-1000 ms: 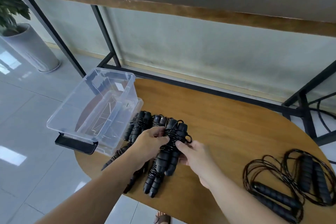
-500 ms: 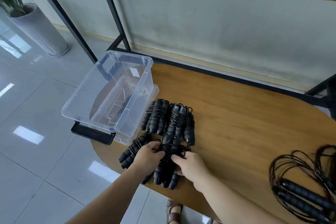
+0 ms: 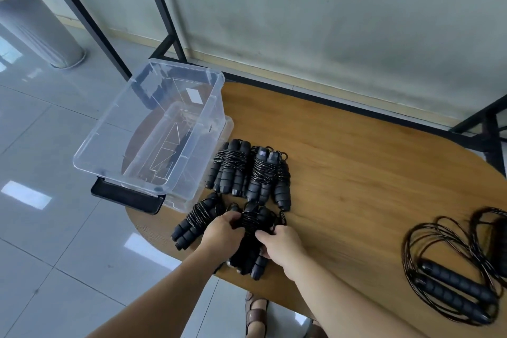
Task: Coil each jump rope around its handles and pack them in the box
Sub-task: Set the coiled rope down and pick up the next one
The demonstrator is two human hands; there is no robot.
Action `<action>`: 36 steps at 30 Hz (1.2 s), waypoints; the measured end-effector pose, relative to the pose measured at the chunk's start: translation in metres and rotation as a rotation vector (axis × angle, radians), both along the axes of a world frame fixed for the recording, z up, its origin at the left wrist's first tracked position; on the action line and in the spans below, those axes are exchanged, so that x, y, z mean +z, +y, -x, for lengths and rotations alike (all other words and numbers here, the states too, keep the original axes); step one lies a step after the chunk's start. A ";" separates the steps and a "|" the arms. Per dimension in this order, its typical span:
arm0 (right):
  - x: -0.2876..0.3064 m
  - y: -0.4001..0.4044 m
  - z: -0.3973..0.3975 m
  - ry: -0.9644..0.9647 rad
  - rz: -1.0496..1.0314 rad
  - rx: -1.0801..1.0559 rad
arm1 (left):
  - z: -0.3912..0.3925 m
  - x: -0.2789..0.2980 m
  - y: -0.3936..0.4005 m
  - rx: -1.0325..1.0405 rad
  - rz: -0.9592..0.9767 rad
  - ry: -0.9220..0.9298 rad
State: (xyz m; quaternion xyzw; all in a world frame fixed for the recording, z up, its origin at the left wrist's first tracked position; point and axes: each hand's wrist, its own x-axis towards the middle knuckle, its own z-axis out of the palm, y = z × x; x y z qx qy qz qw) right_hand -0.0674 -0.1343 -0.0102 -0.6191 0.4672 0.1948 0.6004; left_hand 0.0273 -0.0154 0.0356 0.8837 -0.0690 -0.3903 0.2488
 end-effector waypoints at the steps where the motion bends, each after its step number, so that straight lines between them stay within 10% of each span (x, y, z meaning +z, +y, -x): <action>1: 0.006 0.000 0.000 -0.002 0.007 -0.005 | 0.001 0.000 0.001 -0.009 -0.008 -0.004; 14: 0.054 -0.016 0.004 0.017 0.172 0.035 | 0.005 0.029 -0.013 0.028 0.086 -0.267; 26: 0.133 -0.107 0.102 -0.125 0.241 -0.548 | 0.081 0.094 -0.137 -0.193 0.431 0.017; 36: 0.134 -0.188 0.238 -0.087 0.278 -0.790 | 0.188 0.084 -0.242 -0.325 0.337 0.374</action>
